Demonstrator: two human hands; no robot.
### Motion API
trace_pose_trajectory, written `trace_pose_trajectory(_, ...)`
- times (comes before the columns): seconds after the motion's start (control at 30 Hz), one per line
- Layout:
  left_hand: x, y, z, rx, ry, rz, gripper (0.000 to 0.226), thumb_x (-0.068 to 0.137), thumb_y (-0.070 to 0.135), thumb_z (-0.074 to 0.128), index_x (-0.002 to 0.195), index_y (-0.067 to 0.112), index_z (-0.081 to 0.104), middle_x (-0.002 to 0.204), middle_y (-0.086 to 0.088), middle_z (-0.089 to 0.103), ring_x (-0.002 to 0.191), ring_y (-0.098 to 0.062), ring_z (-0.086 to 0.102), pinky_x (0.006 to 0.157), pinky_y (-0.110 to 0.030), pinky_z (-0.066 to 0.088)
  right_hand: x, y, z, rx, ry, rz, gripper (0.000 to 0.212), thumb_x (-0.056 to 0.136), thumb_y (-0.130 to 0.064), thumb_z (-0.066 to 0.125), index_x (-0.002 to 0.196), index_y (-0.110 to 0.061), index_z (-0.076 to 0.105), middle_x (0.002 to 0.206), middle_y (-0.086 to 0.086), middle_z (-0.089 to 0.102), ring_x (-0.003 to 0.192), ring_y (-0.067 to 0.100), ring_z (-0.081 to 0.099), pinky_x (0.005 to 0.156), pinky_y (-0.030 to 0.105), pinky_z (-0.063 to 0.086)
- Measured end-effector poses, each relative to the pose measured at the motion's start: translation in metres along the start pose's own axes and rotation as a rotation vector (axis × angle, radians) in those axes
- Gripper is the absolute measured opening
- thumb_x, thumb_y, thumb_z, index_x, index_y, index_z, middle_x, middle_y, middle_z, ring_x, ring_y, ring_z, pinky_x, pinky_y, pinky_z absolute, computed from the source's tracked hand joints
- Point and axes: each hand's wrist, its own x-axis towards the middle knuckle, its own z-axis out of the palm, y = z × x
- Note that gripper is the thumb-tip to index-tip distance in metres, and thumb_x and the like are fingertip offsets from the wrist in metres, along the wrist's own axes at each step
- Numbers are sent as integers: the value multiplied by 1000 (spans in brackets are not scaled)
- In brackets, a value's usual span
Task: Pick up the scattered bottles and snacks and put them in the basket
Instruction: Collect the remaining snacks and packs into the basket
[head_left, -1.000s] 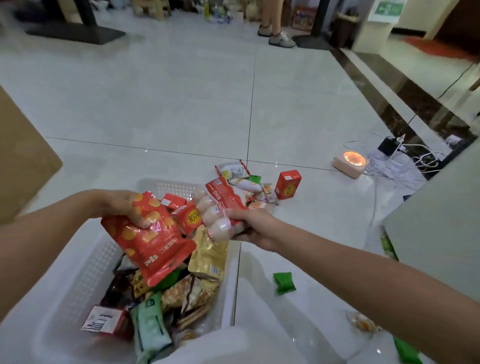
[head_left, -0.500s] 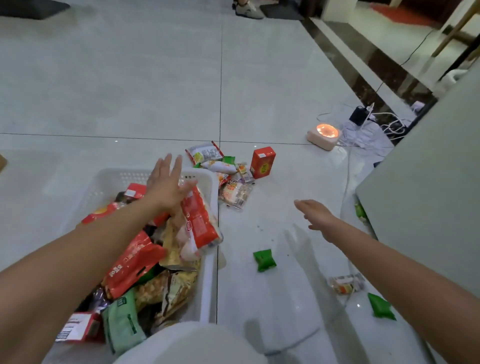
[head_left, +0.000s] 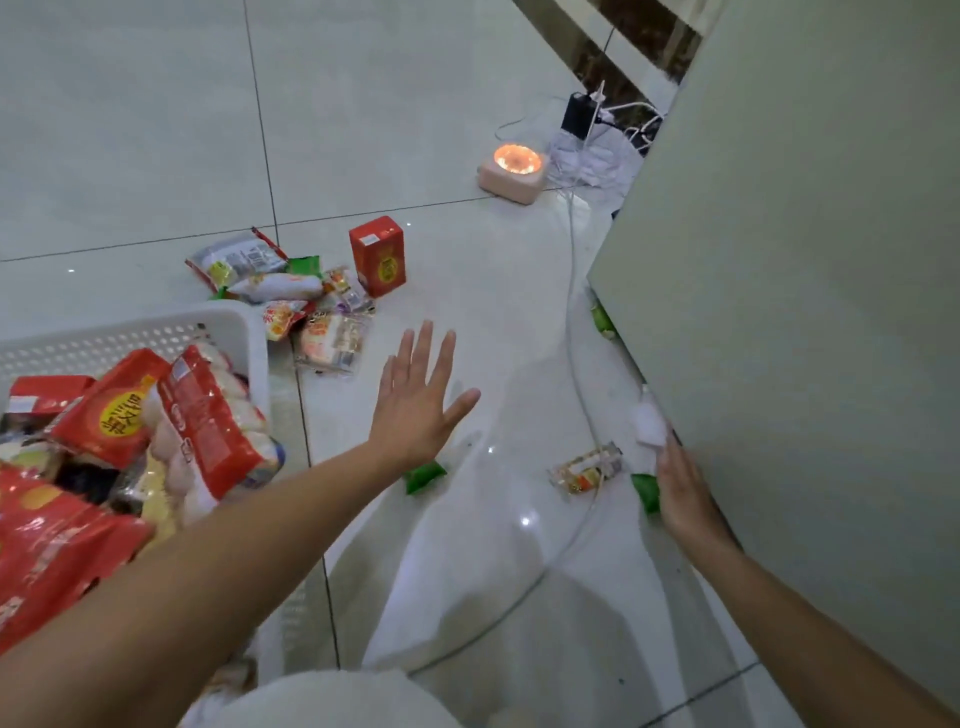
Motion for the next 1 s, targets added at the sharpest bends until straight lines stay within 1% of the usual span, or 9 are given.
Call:
trace_pose_trajectory(0.13, -5, -15, 20, 62, -62, -7, 82, 81, 73, -1, 148, 29, -17, 155, 3, -28, 143, -19, -26, 114, -39, -13, -2, 14, 20, -25, 27, 44, 54, 101, -31, 30, 151, -15, 14, 159, 13, 11, 146, 25, 11, 118, 35, 8)
trace_pose_trajectory(0.27, -4, -29, 25, 67, -89, -57, 78, 88, 68, 9, 149, 26, -16, 156, 1, -26, 143, -19, -25, 115, -38, -12, -4, 13, 42, -176, 53, 91, 60, 100, -39, 29, 152, -20, 5, 159, 12, -5, 147, 23, -5, 118, 40, -2)
trace_pose_trajectory(0.4, -4, -40, 29, 35, -87, -110, 79, 90, 67, 17, 149, 25, -16, 157, 1, -24, 144, -19, -22, 115, -38, -11, 0, 5, 56, -249, 76, -38, 65, 97, -44, 33, 151, -23, 4, 159, 7, -9, 147, 20, -9, 117, 42, -6)
trace_pose_trajectory(0.5, -3, -50, 36, 29, -74, -137, 89, 77, 76, 1, 148, 27, -17, 157, 1, -22, 144, -19, -21, 116, -39, -9, 7, 5, 58, -257, 104, -67, 61, 97, -40, 37, 149, -18, 15, 160, 9, -2, 147, 21, -6, 118, 41, -5)
trace_pose_trajectory(0.57, -3, -56, 38, 15, -73, -151, 90, 72, 75, -2, 147, 28, -18, 157, 2, -23, 144, -18, -22, 116, -39, -9, 8, 9, 55, -242, 140, -75, 55, 96, -36, 43, 143, -10, 29, 159, 11, 8, 147, 22, 2, 119, 40, -1)
trace_pose_trajectory(0.63, -4, -61, 37, 3, -65, -161, 89, 74, 76, -2, 147, 29, -19, 157, 3, -24, 144, -17, -23, 115, -39, -10, 7, 13, 52, -178, 175, -94, 46, 95, -24, 49, 134, -2, 38, 155, 12, 19, 145, 26, 13, 119, 41, 13)
trace_pose_trajectory(0.8, -7, -71, 30, 7, -43, -207, 77, 90, 63, 18, 148, 27, -16, 157, 1, -22, 144, -17, -22, 116, -38, -10, -1, -8, 45, 85, 254, -199, 42, 93, -10, 51, 130, 1, 34, 150, 11, 25, 129, 17, 34, 100, 37, 41)
trace_pose_trajectory(0.9, -10, -78, 25, 6, -18, -227, 78, 88, 63, 15, 149, 25, -15, 158, 1, -20, 144, -17, -21, 116, -39, -9, -5, -44, 59, 139, 161, -317, 45, 92, -11, 53, 128, -21, 29, 149, 7, 29, 127, 26, 45, 93, 42, 50)
trace_pose_trajectory(1.0, -13, -82, 22, -10, 10, -239, 80, 88, 69, 12, 149, 25, -15, 158, 1, -20, 144, -16, -20, 116, -38, -9, -13, -83, 93, 38, -54, -568, 39, 87, -9, 60, 120, -12, 39, 153, 2, 25, 128, 19, 44, 95, 29, 44)
